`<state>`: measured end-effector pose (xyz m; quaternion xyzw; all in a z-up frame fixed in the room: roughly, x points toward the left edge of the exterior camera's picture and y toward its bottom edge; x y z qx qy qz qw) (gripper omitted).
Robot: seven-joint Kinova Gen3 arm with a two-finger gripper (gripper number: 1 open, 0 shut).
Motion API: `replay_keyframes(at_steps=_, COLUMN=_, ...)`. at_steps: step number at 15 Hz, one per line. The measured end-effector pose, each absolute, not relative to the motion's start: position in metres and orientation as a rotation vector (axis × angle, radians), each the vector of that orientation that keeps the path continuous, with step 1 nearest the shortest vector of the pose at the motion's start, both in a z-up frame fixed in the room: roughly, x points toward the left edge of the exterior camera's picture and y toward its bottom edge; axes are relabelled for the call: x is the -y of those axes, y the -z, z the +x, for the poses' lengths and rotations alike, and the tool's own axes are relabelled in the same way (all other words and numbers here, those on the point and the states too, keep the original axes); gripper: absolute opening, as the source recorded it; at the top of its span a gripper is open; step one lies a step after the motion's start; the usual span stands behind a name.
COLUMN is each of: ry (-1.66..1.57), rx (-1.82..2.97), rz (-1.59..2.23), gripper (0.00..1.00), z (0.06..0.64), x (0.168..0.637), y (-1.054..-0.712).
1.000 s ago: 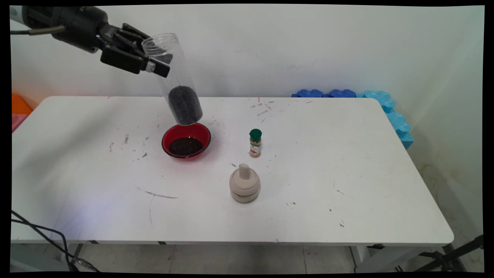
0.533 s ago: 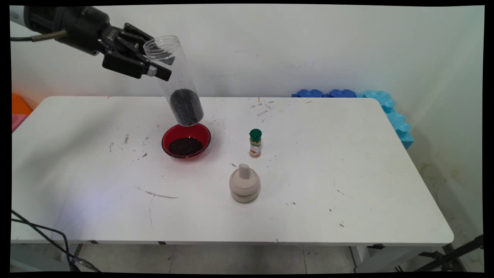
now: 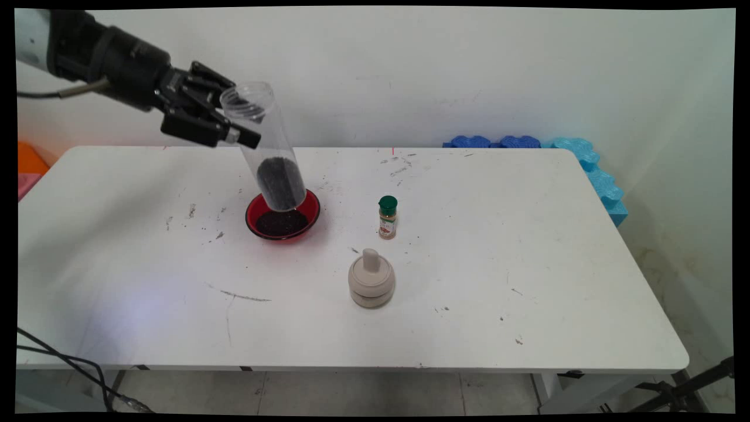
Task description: Place the picked object on the table
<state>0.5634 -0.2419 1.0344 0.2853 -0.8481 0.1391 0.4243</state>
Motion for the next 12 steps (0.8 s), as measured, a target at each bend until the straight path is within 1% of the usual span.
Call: replay_keyframes(at_steps=12, ry=-0.352, rx=2.162, rz=0.791, gripper=0.00, z=0.545, x=0.232, y=-0.952)
